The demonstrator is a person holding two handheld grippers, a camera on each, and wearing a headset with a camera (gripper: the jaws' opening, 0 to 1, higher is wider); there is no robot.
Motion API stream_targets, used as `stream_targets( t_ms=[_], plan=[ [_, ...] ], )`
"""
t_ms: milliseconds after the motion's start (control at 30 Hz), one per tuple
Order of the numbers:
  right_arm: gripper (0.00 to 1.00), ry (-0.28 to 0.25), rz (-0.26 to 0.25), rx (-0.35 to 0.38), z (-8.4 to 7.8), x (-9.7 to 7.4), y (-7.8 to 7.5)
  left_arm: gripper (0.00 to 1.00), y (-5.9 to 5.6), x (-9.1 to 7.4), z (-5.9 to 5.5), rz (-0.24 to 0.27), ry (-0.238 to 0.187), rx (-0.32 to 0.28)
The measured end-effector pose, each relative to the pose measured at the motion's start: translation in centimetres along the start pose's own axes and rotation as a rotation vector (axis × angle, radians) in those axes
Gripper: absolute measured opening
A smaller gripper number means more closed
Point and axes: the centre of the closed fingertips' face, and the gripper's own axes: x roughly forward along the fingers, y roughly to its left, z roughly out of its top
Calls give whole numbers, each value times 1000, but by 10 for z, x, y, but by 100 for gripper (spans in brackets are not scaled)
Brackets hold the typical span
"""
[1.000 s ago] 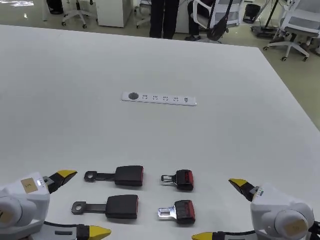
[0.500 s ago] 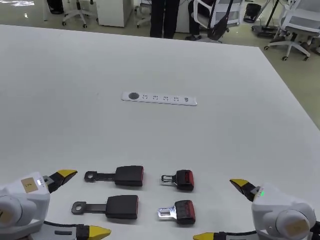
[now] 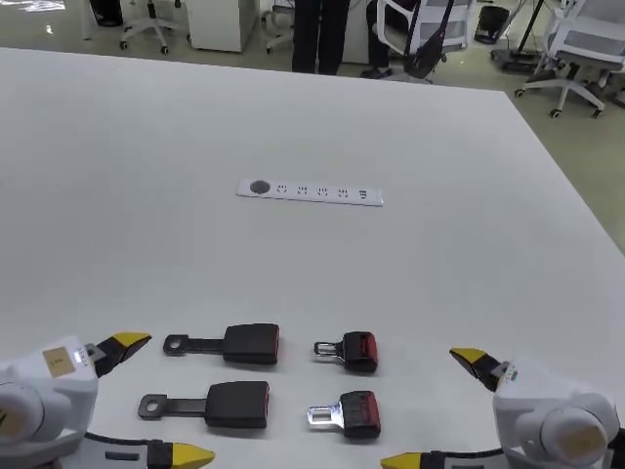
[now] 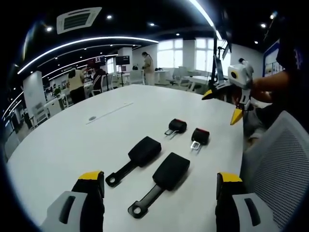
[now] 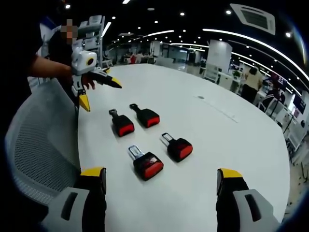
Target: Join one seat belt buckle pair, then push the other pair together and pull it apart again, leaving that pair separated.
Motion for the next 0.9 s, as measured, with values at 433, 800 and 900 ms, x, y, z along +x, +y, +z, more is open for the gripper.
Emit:
stream_targets(
  t_ms=[433, 800, 900],
  plan=[
    [86, 31, 41, -37, -2, 3, -6, 89, -10, 5, 4, -49, 49, 41],
    [77, 69, 121, -105, -6, 12, -2, 76, -21, 12, 5, -115, 108, 92],
    [74, 78, 139, -127, -7, 15, -1, 74, -21, 15, 4, -131, 124, 108]
  ],
)
